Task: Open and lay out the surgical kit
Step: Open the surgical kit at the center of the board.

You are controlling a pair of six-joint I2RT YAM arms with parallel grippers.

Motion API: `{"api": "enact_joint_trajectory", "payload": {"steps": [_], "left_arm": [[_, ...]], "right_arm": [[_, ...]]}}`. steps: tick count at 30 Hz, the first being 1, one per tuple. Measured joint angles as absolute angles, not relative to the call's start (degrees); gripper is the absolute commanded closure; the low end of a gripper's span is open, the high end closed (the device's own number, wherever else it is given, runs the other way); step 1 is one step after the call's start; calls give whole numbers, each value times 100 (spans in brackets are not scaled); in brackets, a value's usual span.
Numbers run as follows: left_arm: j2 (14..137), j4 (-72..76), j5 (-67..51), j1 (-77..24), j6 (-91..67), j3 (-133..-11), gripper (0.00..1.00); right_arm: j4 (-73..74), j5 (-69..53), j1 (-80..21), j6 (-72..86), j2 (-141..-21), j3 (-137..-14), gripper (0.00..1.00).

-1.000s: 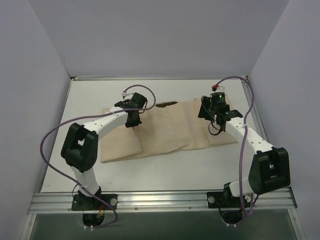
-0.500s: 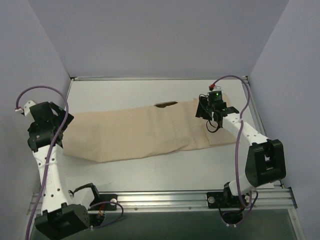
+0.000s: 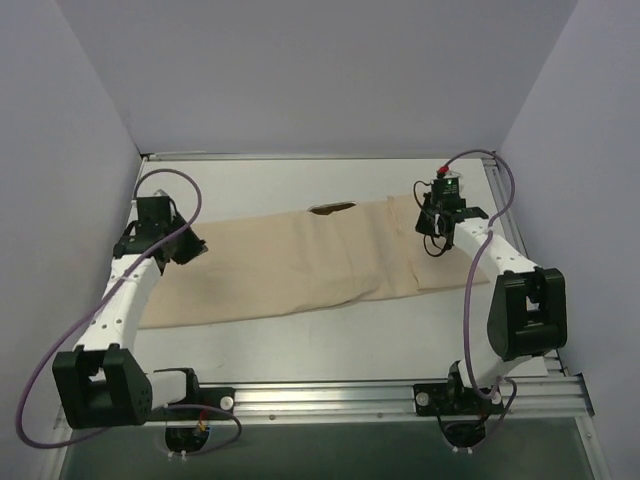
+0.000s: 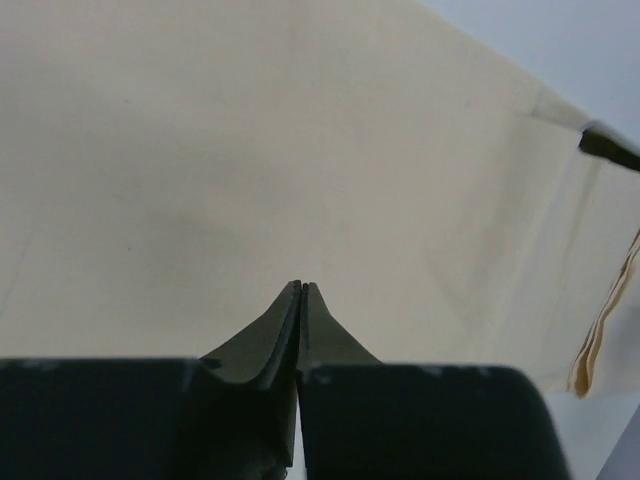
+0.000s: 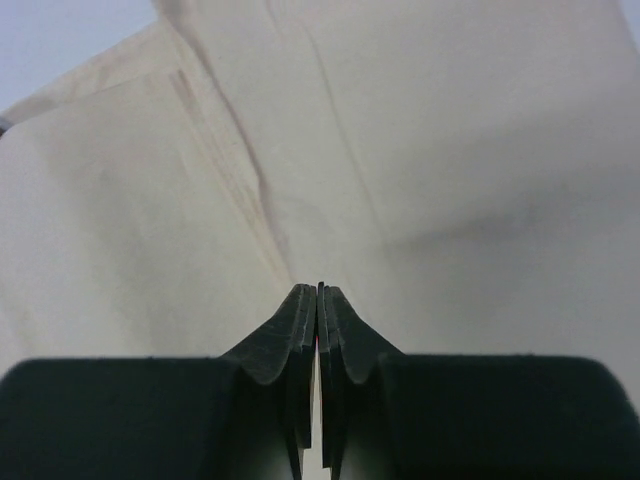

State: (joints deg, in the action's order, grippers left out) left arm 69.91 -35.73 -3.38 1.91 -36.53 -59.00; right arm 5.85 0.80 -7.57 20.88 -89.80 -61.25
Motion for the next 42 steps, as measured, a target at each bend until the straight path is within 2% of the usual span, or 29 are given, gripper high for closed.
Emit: {"api": "enact_joint_trajectory", "payload": {"steps": [1,8,12,19,28,35,42], "left_arm": [[7175,-3483,-440,69,-3706,-5804,98],[8519,-3013,-690,-854,-3977,-5841,98],[9529,-3026,-548,-1044,-4226,-6163,98],[10794,-3282,-360,-956,-4375,-6991,98],[11926,-3719,-869,-661,-4281,-8545,98],[12392,-3793,-1308,-281,-4265,-9166,98],[13205,-4084,-1841,130,-4001,-10396,98]], "right_arm": [[591,102,-648,2093,-9021,-6125,100],[624,187,-78,2102,-9607,-6123,100],[558,115,-43,2209,-9948,-6018,100],[196,16,-49,2550,-10020,-5599,100],[-373,-283,-40,3017,-10121,-5489,100],[-875,-788,-45,3208,-10925,-6267,100],[-1160,-1127,-47,3332,-11437,-6805,100]]}}
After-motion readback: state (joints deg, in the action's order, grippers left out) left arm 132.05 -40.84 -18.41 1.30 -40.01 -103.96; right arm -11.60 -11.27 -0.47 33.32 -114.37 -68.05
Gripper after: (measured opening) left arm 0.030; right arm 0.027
